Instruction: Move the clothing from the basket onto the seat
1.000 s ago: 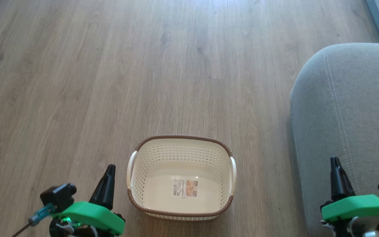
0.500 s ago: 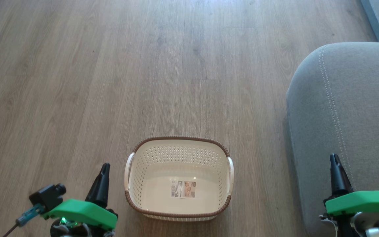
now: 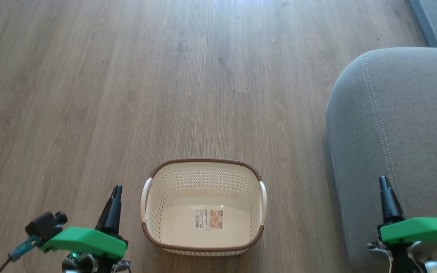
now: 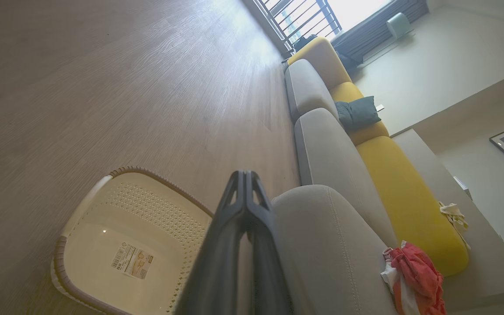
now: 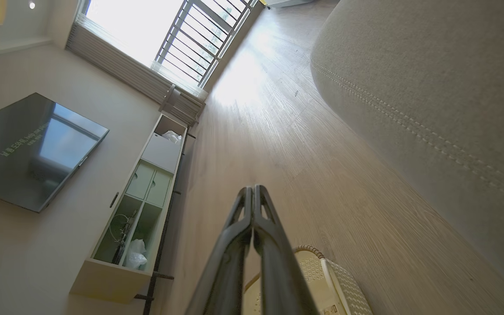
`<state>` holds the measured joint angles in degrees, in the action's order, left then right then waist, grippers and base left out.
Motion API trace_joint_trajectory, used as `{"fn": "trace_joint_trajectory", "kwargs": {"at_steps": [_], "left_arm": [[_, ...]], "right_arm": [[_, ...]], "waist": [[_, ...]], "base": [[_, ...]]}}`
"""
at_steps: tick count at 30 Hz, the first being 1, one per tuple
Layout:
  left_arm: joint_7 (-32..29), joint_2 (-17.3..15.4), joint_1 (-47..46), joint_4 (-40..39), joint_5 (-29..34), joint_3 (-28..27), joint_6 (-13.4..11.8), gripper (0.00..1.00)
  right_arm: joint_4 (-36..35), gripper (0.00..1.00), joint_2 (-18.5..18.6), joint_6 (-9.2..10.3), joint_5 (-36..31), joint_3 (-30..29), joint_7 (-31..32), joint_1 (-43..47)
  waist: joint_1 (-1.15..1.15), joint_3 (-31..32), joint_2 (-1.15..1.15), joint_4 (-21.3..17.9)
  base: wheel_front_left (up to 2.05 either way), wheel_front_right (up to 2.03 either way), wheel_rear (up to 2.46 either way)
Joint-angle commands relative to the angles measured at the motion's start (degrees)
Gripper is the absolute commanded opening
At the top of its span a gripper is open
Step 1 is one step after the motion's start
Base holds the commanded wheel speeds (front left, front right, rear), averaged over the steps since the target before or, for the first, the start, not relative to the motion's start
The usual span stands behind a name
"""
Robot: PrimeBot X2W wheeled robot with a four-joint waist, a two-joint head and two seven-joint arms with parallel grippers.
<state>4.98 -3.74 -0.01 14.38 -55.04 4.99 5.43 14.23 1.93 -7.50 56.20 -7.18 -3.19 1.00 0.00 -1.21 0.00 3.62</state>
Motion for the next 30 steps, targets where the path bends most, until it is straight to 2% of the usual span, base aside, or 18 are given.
{"fn": "trace_joint_trajectory", "kwargs": {"at_steps": [1,30], "left_arm": [[-0.38,-0.76,-3.16,-1.46,-1.56,-1.96,0.42,0.0],[-5.11,-0.8,-4.61,-0.94,-20.86,-5.66,1.26,0.0]], "right_arm": [[-1.61,0.0,0.55,0.0,1.56,0.44,0.33,-3.29],[-0.89,0.0,0.76,0.01,19.25,0.55,5.14,-5.29]], "waist": [[0.0,0.02,0.0,-0.07],[0.0,0.54,0.0,-1.9]], "base": [[0.0,0.0,0.0],[0.0,0.0,0.0]]}}
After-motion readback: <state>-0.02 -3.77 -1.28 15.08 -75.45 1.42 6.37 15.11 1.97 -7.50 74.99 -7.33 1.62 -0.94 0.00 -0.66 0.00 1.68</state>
